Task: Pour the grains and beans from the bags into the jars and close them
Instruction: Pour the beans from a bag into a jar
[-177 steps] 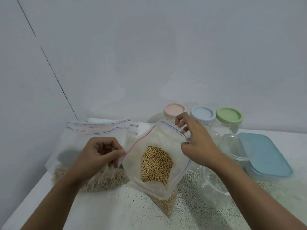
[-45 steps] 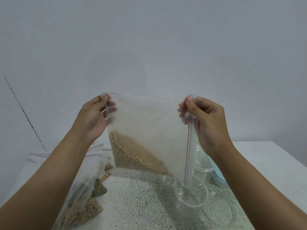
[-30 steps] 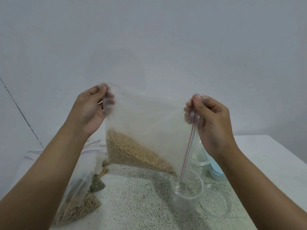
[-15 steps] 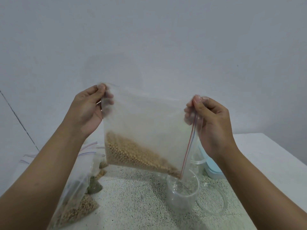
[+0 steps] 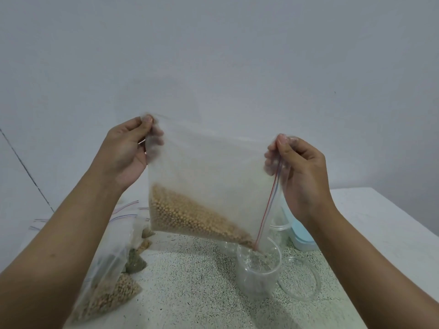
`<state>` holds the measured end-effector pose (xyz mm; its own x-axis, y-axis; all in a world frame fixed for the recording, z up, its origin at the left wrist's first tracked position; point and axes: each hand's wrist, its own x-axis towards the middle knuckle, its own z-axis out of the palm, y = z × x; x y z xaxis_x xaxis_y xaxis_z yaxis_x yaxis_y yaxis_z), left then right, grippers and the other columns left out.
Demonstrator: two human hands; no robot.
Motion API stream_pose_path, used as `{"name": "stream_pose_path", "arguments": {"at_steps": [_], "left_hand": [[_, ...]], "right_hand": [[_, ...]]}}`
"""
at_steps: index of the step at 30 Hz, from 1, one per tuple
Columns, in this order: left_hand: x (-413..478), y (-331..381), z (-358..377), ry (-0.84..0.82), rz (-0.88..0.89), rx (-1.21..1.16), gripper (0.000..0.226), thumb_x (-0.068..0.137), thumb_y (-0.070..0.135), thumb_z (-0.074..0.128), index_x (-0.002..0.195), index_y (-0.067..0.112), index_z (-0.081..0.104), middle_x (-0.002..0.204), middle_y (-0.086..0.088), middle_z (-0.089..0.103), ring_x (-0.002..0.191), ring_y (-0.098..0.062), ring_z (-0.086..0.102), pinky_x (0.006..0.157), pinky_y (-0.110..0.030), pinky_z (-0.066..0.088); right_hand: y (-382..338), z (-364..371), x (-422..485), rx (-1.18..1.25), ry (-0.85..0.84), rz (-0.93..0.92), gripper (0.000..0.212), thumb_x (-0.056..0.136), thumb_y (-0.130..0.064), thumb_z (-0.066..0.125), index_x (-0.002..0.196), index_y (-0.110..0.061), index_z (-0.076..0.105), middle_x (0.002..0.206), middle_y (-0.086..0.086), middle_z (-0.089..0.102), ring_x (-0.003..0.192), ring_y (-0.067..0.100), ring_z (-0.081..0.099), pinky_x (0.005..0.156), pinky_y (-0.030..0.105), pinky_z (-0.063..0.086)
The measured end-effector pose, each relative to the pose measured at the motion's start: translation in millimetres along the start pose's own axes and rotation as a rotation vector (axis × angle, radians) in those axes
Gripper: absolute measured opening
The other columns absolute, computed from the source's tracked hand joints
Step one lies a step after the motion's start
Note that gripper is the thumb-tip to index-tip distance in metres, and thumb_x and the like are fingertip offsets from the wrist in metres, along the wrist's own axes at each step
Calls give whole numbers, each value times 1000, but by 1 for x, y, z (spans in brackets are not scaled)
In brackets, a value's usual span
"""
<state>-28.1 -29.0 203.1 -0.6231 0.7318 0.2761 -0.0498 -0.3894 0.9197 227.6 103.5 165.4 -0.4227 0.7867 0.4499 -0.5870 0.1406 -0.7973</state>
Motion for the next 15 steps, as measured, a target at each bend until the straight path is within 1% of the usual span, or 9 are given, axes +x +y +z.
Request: {"name": "stream_pose_path", "arguments": {"at_steps": [6,11,15], "left_hand": [[-2,1,2,-4,-7,-5,34,102,18,57,75,20,78,73,4,68,66,-8,63,68,-21,56],[-2,4,4,-9,-5,-3,38,102,18,57,71,21,79,73,5,68,66,-8,63,66,-20,56],[-2,4,4,-10,-10,2,39,102,17,56,71,22,79,72,6,68,65,-7,63,66,-19,55]], "right_hand": [[1,-1,-1,7,14,12,23,99,-10,57,77,-6,63,75,1,62,68,15,58,59,27,43],[2,0,-2,15,7,11,35,99,-10,57,68,-17,71,74,0,63,68,16,58,59,27,42],[1,0,-3,27,18,16,35,99,-8,56,68,-15,69,74,1,62,67,16,59,58,27,43]]}}
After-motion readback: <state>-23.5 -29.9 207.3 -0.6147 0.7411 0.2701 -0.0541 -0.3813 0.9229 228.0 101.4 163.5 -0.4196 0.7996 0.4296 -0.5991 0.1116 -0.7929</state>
